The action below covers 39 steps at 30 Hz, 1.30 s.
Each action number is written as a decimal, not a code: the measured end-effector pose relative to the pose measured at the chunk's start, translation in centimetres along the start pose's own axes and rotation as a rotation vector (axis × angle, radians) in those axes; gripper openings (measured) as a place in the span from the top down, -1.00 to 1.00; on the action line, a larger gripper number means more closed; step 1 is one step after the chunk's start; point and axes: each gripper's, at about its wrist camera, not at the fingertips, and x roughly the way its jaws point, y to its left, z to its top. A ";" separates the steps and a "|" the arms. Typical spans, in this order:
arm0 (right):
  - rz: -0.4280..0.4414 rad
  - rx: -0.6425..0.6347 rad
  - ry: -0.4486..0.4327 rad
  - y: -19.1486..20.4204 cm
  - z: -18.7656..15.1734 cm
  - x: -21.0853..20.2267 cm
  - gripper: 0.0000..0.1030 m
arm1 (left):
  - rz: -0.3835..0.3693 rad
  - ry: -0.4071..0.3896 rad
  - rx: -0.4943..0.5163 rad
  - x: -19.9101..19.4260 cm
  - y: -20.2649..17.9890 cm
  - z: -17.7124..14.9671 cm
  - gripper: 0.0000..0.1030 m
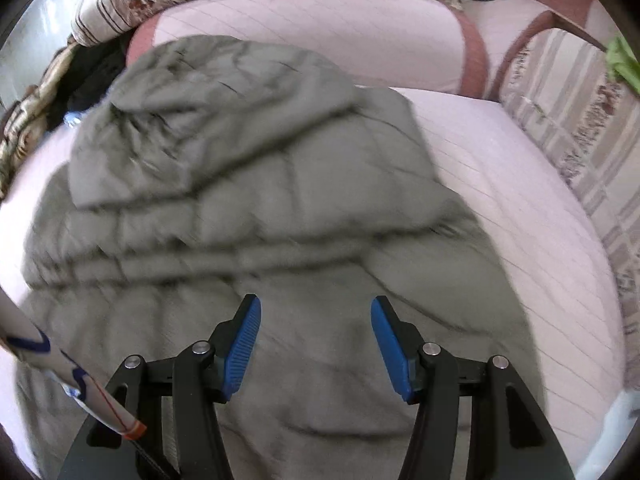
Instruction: Fold large clothes
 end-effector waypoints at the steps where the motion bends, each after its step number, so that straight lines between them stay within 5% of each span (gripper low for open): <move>1: -0.010 0.005 0.004 -0.8 -0.5 -0.2 -0.19 | -0.003 -0.001 0.003 -0.1 -0.1 -0.1 -0.23; 16: -0.085 0.160 0.045 -11.5 -7.2 -4.0 -0.22 | 0.018 0.005 0.058 -0.8 -1.4 -1.6 -0.23; 26: -0.145 0.193 0.026 -16.1 -10.7 -6.9 -0.38 | 0.100 0.065 0.019 0.1 1.4 -3.5 -0.23; 39: -0.012 0.325 0.040 -22.1 -13.8 -6.4 -0.48 | -0.099 0.223 -0.224 -2.6 8.7 -8.4 -0.23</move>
